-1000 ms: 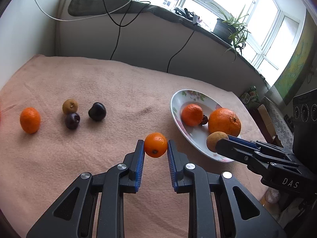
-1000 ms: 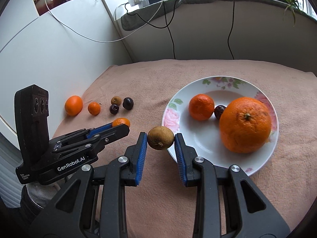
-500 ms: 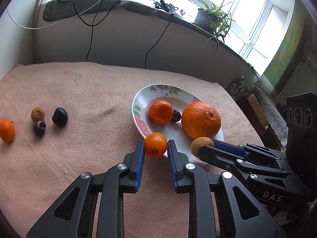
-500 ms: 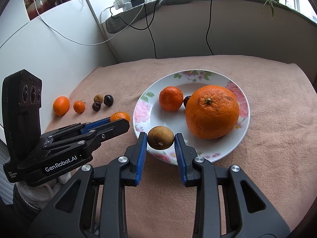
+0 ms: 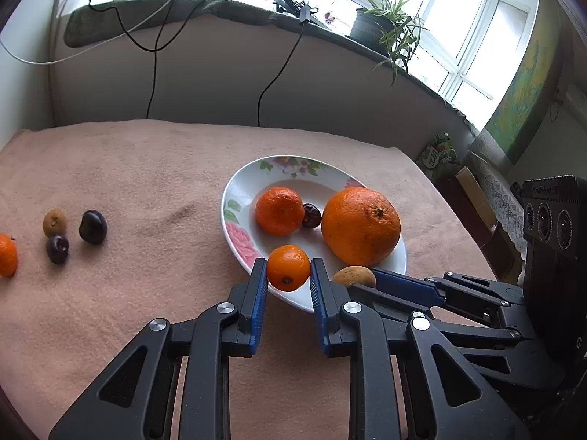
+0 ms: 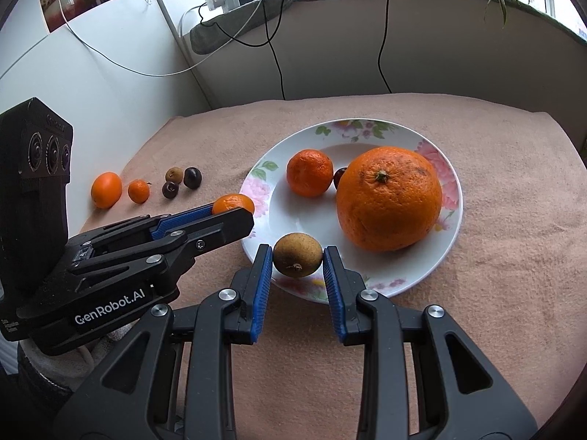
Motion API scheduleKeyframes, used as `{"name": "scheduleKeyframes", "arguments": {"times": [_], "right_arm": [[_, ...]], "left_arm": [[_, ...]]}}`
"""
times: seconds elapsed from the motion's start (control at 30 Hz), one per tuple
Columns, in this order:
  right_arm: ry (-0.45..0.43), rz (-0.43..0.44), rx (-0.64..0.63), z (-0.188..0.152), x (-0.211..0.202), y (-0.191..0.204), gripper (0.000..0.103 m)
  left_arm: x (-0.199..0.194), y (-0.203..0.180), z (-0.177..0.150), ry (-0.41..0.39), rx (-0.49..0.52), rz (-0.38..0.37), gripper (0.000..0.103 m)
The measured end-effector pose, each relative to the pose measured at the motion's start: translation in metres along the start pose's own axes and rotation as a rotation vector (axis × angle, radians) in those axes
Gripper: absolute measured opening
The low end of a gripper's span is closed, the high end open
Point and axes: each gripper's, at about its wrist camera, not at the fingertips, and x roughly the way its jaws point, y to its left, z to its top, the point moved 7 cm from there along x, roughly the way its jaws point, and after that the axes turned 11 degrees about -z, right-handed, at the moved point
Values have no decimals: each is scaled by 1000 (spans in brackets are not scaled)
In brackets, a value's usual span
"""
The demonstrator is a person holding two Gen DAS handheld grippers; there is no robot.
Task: Organize fruits
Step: 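Carry the mandarin and kiwi onto the white plate and open both grippers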
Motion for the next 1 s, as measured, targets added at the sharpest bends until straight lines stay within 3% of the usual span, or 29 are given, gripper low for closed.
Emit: {"name": "scheduleKeyframes", "arguments": {"times": [0.4, 0.47, 0.5, 0.53, 0.67, 0.73, 0.8, 0.87, 0.93, 1.0], "right_arm": [[-20, -30, -16, 2, -4, -1, 31], [-23, -42, -7, 3, -5, -6, 40], [-26, -45, -1, 3, -5, -8, 49], [-30, -42, 5, 3, -6, -10, 57], [-39, -34, 10, 3, -10, -12, 63], [-45, -32, 5, 2, -11, -11, 73], [-52, -28, -5, 3, -13, -8, 76], [-63, -30, -15, 3, -15, -5, 78], [-77, -32, -31, 4, -18, -2, 87], [-88, -36, -46, 5, -21, 3, 88]], "left_arm": [[0, -1, 4, -7, 5, 15, 26], [-2, 1, 5, -12, 0, 20, 26], [-3, 2, 6, -16, -1, 22, 26], [-4, 2, 7, -19, -2, 22, 28], [-9, 4, 10, -38, -9, 24, 47], [-11, 4, 11, -44, -11, 28, 60], [-12, 4, 11, -46, -8, 44, 70], [-13, 4, 12, -51, 1, 70, 71], [-14, 6, 13, -50, 7, 99, 75], [-17, 10, 14, -55, 9, 110, 76]]}}
